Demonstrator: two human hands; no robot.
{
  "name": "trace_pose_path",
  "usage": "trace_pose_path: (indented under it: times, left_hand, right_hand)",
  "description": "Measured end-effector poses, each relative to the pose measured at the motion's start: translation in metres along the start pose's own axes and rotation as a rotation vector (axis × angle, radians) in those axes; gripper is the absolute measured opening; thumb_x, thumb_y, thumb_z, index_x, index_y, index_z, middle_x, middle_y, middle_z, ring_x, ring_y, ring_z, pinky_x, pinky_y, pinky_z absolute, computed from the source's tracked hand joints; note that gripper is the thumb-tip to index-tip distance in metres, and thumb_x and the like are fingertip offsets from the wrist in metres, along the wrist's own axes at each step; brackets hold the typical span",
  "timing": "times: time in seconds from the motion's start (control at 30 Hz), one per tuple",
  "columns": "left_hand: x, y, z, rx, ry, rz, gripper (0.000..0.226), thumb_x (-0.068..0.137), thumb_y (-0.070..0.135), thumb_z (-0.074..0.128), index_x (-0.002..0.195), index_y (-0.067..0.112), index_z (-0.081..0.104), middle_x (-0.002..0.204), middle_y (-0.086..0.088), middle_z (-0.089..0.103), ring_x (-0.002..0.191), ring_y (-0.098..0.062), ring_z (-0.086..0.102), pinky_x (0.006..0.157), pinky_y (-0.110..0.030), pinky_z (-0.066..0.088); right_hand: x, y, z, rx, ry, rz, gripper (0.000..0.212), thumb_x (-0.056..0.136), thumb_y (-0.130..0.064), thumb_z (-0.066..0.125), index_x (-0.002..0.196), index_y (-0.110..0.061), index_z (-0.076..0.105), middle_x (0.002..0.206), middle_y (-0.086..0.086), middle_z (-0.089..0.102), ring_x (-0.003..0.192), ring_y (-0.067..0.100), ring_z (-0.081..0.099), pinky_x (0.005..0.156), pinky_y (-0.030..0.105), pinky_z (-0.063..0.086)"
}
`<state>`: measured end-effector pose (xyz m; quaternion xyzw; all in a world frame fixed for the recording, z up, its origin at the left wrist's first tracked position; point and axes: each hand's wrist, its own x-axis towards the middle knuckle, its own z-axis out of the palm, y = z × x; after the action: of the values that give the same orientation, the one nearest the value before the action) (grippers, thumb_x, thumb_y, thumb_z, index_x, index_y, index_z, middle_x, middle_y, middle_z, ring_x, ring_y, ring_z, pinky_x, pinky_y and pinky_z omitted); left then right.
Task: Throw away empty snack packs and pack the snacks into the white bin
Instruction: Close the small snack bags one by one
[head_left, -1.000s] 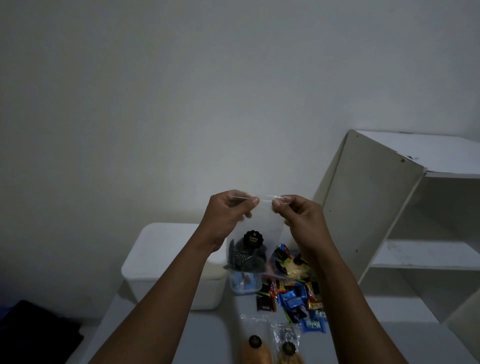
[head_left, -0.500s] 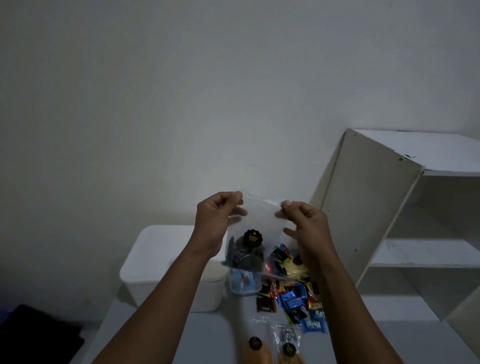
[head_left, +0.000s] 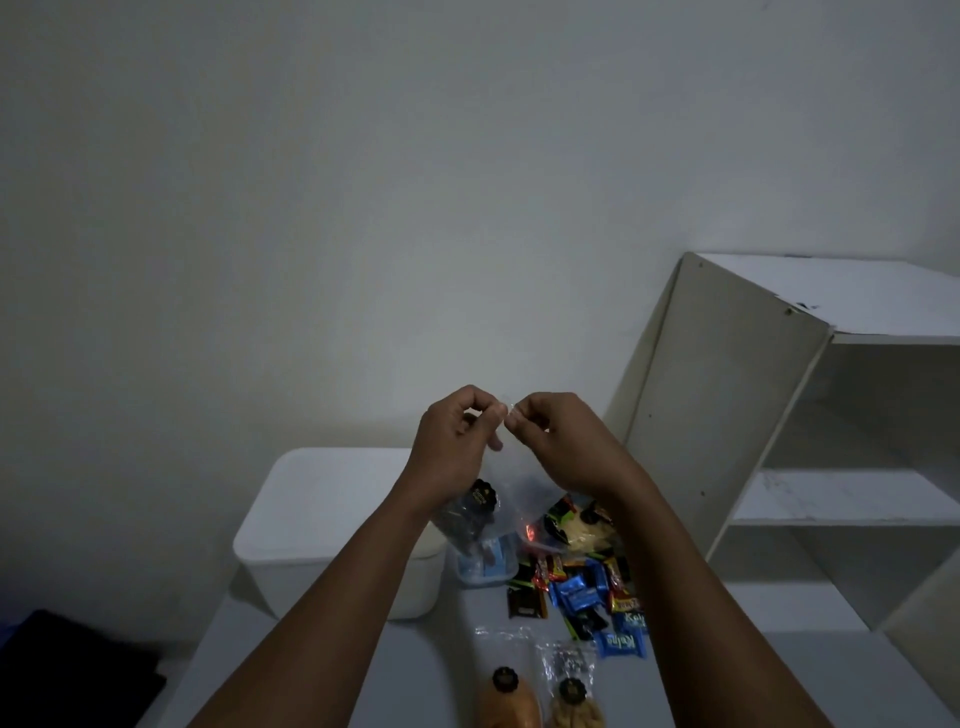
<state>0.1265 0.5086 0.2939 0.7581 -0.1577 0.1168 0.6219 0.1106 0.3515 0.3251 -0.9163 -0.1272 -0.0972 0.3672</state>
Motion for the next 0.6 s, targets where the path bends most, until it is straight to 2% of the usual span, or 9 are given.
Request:
trace_pose_path:
  times: [0.1, 0.17, 0.27, 0.37, 0.43, 0.6]
  left_hand:
    - [-0.004, -0.004, 0.006, 0.016, 0.087, -0.021, 0.015, 0.098, 0.023, 0.06, 0.088, 0.015, 0.067, 0.074, 0.004, 0.068, 0.067, -0.006, 0.065, 0.066, -0.021, 0.048]
    - [-0.005, -0.008, 0.009, 0.012, 0.154, -0.047, 0.016, 0.098, 0.023, 0.058, 0.088, 0.014, 0.066, 0.071, 0.003, 0.066, 0.064, -0.004, 0.062, 0.064, -0.019, 0.046]
    - [-0.001, -0.014, 0.002, -0.07, 0.268, -0.104, 0.019, 0.098, 0.024, 0.058, 0.084, 0.013, 0.064, 0.066, 0.0, 0.061, 0.061, -0.006, 0.055, 0.065, -0.022, 0.045]
    - [0.005, -0.019, -0.007, -0.049, 0.28, -0.115, 0.02, 0.098, 0.026, 0.058, 0.085, 0.012, 0.065, 0.066, 0.001, 0.06, 0.06, -0.005, 0.054, 0.065, -0.021, 0.045]
    - [0.007, -0.023, -0.008, -0.033, 0.289, -0.118, 0.021, 0.098, 0.027, 0.058, 0.084, 0.013, 0.065, 0.065, 0.002, 0.06, 0.057, -0.002, 0.052, 0.063, -0.018, 0.043]
    - [0.005, -0.03, -0.005, -0.04, 0.323, -0.161, 0.023, 0.099, 0.031, 0.057, 0.085, 0.015, 0.064, 0.065, 0.003, 0.059, 0.057, -0.001, 0.051, 0.058, -0.011, 0.042]
  right_hand:
    - [-0.002, 0.004, 0.008, -0.019, 0.012, 0.013, 0.031, 0.101, -0.037, 0.052, 0.078, -0.017, 0.06, 0.07, 0.003, 0.059, 0.064, 0.018, 0.051, 0.064, 0.038, 0.045]
    - [-0.006, 0.007, 0.011, 0.017, 0.012, 0.036, 0.032, 0.101, -0.035, 0.052, 0.081, -0.012, 0.062, 0.073, 0.008, 0.061, 0.065, 0.018, 0.052, 0.064, 0.036, 0.044]
    - [-0.016, 0.019, 0.013, 0.078, 0.002, 0.063, 0.033, 0.101, -0.032, 0.053, 0.085, -0.005, 0.065, 0.083, 0.017, 0.067, 0.074, 0.027, 0.06, 0.07, 0.039, 0.05]
    - [-0.025, 0.03, 0.02, 0.143, -0.007, 0.103, 0.031, 0.101, -0.032, 0.053, 0.085, -0.008, 0.065, 0.085, 0.017, 0.068, 0.081, 0.03, 0.064, 0.074, 0.041, 0.053]
    - [-0.028, 0.033, 0.022, 0.156, 0.015, 0.128, 0.031, 0.101, -0.033, 0.054, 0.083, -0.01, 0.065, 0.083, 0.014, 0.068, 0.078, 0.027, 0.064, 0.071, 0.036, 0.052]
    - [-0.03, 0.039, 0.034, 0.203, 0.125, 0.179, 0.042, 0.097, -0.038, 0.06, 0.078, 0.0, 0.065, 0.075, 0.02, 0.066, 0.063, 0.021, 0.059, 0.065, 0.032, 0.049]
